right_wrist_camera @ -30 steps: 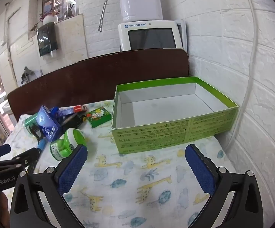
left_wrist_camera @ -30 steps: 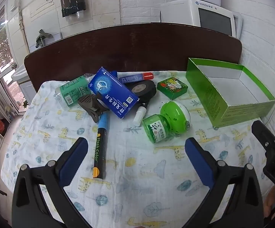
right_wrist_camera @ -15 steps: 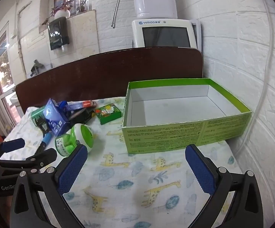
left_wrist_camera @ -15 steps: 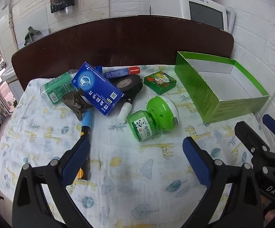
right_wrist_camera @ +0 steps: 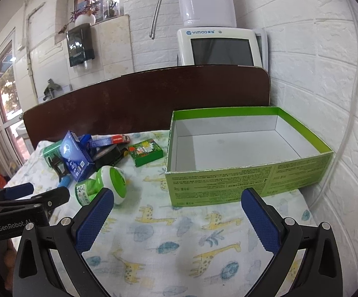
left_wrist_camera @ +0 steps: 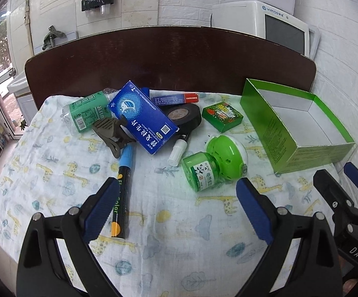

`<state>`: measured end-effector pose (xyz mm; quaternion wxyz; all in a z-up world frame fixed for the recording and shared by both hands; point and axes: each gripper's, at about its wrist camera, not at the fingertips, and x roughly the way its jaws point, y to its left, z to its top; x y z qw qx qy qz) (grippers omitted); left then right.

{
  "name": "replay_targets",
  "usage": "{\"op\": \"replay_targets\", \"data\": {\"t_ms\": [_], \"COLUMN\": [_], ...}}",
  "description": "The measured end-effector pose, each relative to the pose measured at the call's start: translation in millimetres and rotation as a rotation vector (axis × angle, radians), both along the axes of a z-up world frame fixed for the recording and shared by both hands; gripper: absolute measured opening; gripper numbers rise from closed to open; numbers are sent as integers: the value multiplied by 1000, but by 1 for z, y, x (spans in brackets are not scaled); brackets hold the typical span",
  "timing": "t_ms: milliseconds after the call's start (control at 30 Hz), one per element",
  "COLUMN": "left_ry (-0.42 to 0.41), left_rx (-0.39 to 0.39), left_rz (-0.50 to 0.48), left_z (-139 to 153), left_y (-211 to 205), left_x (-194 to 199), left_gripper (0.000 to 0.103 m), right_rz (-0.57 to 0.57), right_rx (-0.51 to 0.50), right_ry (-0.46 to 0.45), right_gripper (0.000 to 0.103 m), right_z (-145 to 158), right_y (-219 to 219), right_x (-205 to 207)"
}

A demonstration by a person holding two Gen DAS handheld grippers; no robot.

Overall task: Organize rigid objects
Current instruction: 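Move the right tool toward the green plug-in repellent bottle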

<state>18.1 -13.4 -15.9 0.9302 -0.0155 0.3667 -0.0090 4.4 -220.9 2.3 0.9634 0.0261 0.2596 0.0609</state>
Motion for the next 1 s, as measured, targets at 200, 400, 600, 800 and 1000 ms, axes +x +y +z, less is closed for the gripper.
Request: {"op": "replay_targets", "data": {"t_ms": [200,400,600,800,1000], "left_ry": [4,4,32,30,49], "left_rx": [13,26,12,23,0], "left_rz": [12,5,-3,-7,-22], "left_z": [-3,-5,-11,-13,-17], "left_y": [5,1,-1,-1,3], "left_x": [1,2,5,4,7], "left_gripper": [95,97,97,97,96], "right_rz": [7,14,31,63,138], "right_rx": [10,12,23,12,19], "right_ry": [5,7,5,-8,29], "right_gripper": [103,103,103,89,53], "right_z": [-1,0,2,4,0], "right_y": [1,2,3,10,20], "right_x": [0,-1,1,-3,-1]}}
